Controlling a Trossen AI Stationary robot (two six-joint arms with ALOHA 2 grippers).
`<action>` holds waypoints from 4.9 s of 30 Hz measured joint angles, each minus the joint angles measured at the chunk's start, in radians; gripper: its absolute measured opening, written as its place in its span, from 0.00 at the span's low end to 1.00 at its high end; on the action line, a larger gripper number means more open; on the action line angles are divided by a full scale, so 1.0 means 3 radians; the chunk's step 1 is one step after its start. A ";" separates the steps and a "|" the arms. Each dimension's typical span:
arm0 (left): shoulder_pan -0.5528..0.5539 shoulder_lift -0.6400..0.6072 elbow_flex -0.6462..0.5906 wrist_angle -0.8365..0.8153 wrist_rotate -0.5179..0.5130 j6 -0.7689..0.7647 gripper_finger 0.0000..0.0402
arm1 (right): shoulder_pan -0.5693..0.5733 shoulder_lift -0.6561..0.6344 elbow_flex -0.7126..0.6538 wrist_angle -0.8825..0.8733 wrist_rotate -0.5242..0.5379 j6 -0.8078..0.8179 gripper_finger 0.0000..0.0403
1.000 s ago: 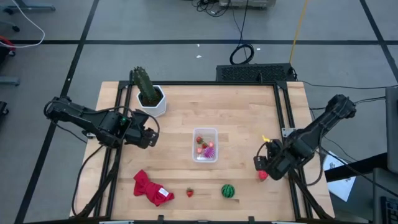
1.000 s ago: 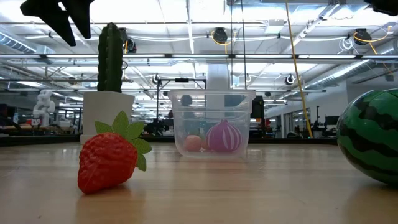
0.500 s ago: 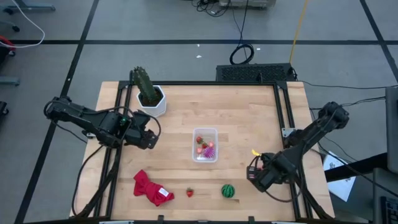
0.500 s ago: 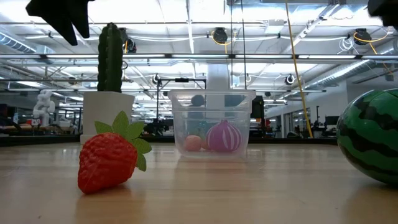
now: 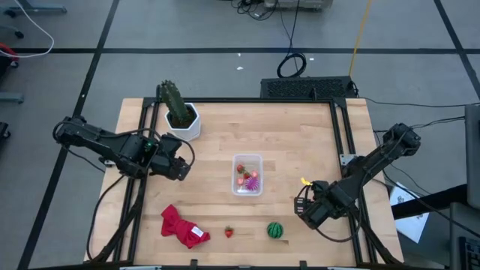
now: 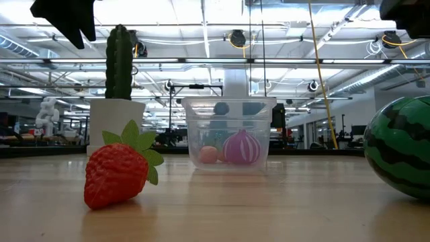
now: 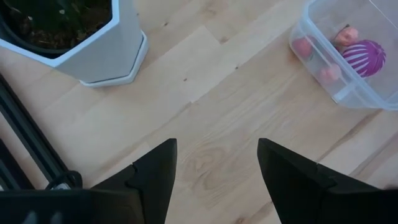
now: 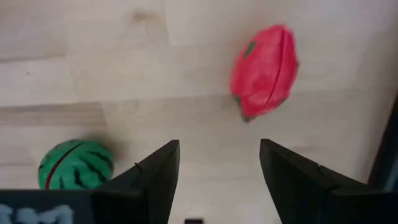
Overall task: Pick and placing Produce into tupperware
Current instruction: Put the red dragonfruit into the transparent bin
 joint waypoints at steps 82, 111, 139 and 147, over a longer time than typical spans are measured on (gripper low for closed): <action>0.0000 0.0001 -0.0001 -0.0004 -0.0293 0.0140 0.57 | 0.0023 0.0001 0.0000 0.0345 -0.0024 -0.0719 0.65; -0.0001 0.0000 0.0000 -0.0003 -0.0326 0.0229 0.57 | 0.0023 0.0001 -0.0001 0.0519 0.0256 -0.0193 0.65; -0.0001 0.0000 0.0000 -0.0003 -0.0291 0.0313 0.57 | -0.0046 -0.0018 -0.0167 -0.0124 -0.0370 0.0476 0.65; -0.0001 0.0000 0.0000 -0.0003 -0.0291 0.0313 0.57 | -0.0102 -0.0018 -0.0416 0.0156 -0.0367 0.0462 0.65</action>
